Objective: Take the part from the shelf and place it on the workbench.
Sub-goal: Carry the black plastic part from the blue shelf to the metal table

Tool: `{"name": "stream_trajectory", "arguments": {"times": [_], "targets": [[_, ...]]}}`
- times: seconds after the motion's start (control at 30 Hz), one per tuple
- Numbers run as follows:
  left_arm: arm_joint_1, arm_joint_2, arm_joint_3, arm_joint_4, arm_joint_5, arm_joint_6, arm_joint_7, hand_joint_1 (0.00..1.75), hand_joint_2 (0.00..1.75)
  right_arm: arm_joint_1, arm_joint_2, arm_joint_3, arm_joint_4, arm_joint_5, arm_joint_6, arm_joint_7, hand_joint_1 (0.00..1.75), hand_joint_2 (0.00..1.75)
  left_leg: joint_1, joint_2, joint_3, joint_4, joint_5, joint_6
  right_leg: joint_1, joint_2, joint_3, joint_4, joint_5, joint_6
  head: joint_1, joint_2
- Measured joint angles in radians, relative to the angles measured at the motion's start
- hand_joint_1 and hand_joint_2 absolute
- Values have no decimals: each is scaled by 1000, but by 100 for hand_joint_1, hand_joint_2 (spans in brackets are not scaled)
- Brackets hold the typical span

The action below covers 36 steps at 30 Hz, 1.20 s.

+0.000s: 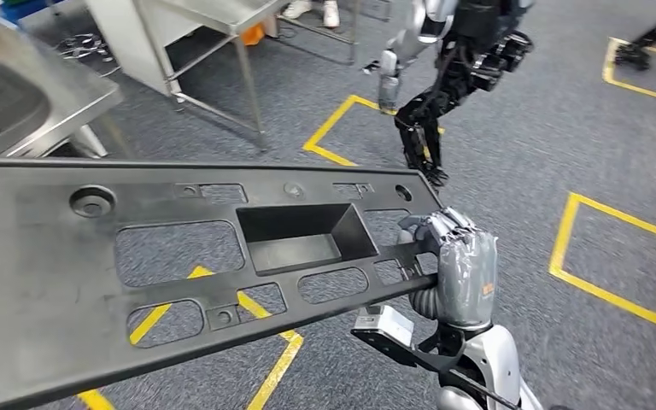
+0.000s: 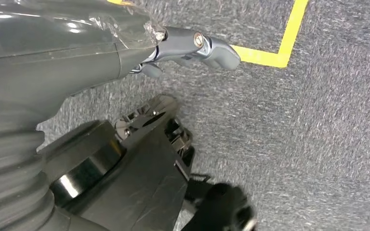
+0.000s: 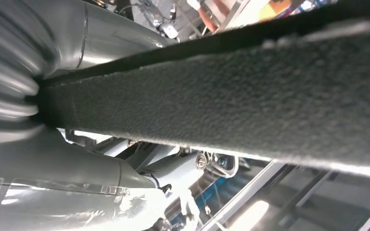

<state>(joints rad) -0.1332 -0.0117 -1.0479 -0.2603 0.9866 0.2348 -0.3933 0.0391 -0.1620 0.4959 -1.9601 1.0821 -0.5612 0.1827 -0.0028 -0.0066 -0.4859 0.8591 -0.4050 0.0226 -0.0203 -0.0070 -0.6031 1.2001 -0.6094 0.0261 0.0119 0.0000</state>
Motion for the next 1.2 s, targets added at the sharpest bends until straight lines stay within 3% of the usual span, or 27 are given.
{"name": "stream_trajectory", "arguments": {"times": [0.03, 0.07, 0.13, 0.2, 0.23, 0.3, 0.37, 0.47, 0.5, 0.53, 0.57, 0.6, 0.67, 0.73, 0.77, 0.83, 0.9, 0.97, 1.0, 1.03, 1.07, 1.1, 1.13, 1.2], "targets": [[2, 0, 0, 0, 0, -1, 0, 0, 175, 1, 0, 0, 0, -1, 1, 0, 175, 175, -1, -12, 1, 0, 0, 0, 1, 2, -17, 23, 5, -2, 4, 0], [3, 0, 0, 0, 0, -1, 0, 0, 175, 1, 0, 0, 1, -1, 1, 0, 175, 175, -2, -24, 3, 1, 0, 0, 2, 5, -12, -1, 32, -5, 8, 0], [4, 0, 0, 0, 1, -1, 0, 0, 175, 0, 0, 0, 1, -2, 2, 0, 175, 175, -1, -48, 6, 1, -1, -2, 3, 34, 46, -145, 116, -13, 16, 0], [3, 0, 0, 0, 2, -1, 0, 0, 175, -1, 0, 1, 2, -2, 3, 0, 175, 175, -3, -69, 4, 6, -5, -9, 3, 72, 100, -276, 172, -19, 23, 0], [2, 0, 0, 0, 2, -1, -1, 0, 175, -1, 0, 1, 2, -2, 3, 1, 175, 175, -4, -78, 2, 8, -7, -13, 4, 82, 110, -304, 180, -22, 22, 0], [5, 1, 0, 0, 2, -1, -1, 0, 175, -2, 0, 1, 2, -2, 4, 1, 175, 175, -3, -94, -1, 8, -9, -23, 5, 62, 114, -313, 183, -30, 19, 0], [8, 3, 0, 0, 2, -1, -1, 0, 175, -4, 0, 2, 2, -2, 4, 0, 175, 175, -3, -72, -17, 48, -35, -36, 3, 40, 119, -321, 186, -40, 13, 0], [8, 4, 0, 0, 3, -1, -1, 0, 175, -5, 0, 2, 2, -2, 4, 1, 175, 175, 2, -16, -116, 257, -140, -54, 1, 5, 122, -328, 187, -47, -5, 0], [9, 4, 0, 0, 3, -1, -1, 0, 175, -4, 0, 2, 2, -2, 4, 0, 175, 175, 6, -11, -148, 321, -162, -58, 1, -6, 123, -328, 185, -47, -7, 0], [10, 4, 0, 0, 3, -1, -1, 0, 175, -4, 0, 2, 3, -2, 4, 0, 175, 175, 9, -8, -165, 350, -165, -61, 0, -17, 124, -328, 183, -47, -9, 0], [11, 4, 0, 0, 3, -1, -1, 0, 175, -4, 0, 2, 3, -2, 4, 0, 175, 175, 11, -5, -159, 336, -146, -62, -1, -27, 127, -328, 181, -45, -11, 0], [12, 4, 0, 0, 3, -1, -1, 0, 175, -5, 0, 2, 3, -2, 4, 0, 175, 175, 13, 2, -133, 280, -112, -62, -2, -37, 131, -328, 178, -43, -13, 0], [11, 4, 0, 0, 2, -2, -1, 0, 175, -5, 0, 2, 3, -2, 4, 0, 175, 175, 9, 52, -54, 120, -37, -55, -2, -53, 143, -328, 171, -35, -18, 0], [7, 4, 0, 0, 1, -3, -1, 0, 175, -5, 0, 2, 3, -2, 4, 1, 175, 175, 4, 95, -13, 25, -3, -44, 1, -67, 152, -328, 163, -24, -22, 0], [6, 4, 0, 0, 0, -3, -1, 0, 175, -5, 0, 2, 3, -2, 4, 1, 175, 175, 1, 98, -10, 12, -1, -38, 3, -77, 157, -329, 159, -17, -22, 0], [6, 4, 0, 0, 0, -3, -2, 0, 175, -6, 1, 3, 3, -2, 4, 1, 175, 175, 3, 73, -9, 6, 0, -26, 2, -88, 166, -329, 149, -6, -18, 0], [5, 5, 0, -1, 0, -5, -2, 0, 175, -7, 1, 3, 3, -2, 4, 1, 175, 175, 7, 50, -3, -3, 6, -14, -1, -53, 143, -266, 105, 2, -13, 0], [3, 6, 1, -1, 0, -8, -2, 0, 175, -5, 1, 4, 3, -2, 5, 1, 175, 175, 7, 28, -2, -7, 9, -5, -2, -10, 66, -111, 29, 4, -4, 0], [3, 5, 1, -1, 0, -10, -2, 0, 175, -4, 1, 5, 3, -2, 6, 1, 175, 175, 6, 17, -2, -7, 8, -2, -1, -2, 25, -34, 1, 4, 1, 0], [4, 5, 1, -1, 0, -11, -2, 0, 175, -3, 0, 6, 3, -2, 7, 2, 175, 175, 5, 4, -1, -6, 8, -2, 1, 1, -3, 11, -6, 3, 5, 0], [6, 5, 1, -1, 0, -11, -2, 0, 175, -2, 0, 6, 3, -2, 9, 3, 175, 175, 4, -9, 1, -6, 8, -1, 2, 3, -10, 12, 11, 0, 9, 0], [6, 6, 1, -1, 0, -12, -1, 0, 175, -2, 0, 6, 3, -1, 10, 3, 175, 175, 3, -22, 4, -6, 7, -2, 3, 7, 5, -32, 47, -4, 13, 0], [6, 6, 1, -1, 0, -12, -1, 0, 175, -2, 0, 6, 3, -1, 11, 3, 175, 175, 3, -35, 6, -6, 7, -3, 5, 19, 34, -107, 92, -9, 18, 0], [5, 5, 1, -2, 1, -13, -1, 0, 175, -3, 0, 7, 2, 0, 13, 3, 175, 175, 1, -57, 7, -2, 4, -8, 6, 66, 95, -257, 162, -19, 26, 0]]}}
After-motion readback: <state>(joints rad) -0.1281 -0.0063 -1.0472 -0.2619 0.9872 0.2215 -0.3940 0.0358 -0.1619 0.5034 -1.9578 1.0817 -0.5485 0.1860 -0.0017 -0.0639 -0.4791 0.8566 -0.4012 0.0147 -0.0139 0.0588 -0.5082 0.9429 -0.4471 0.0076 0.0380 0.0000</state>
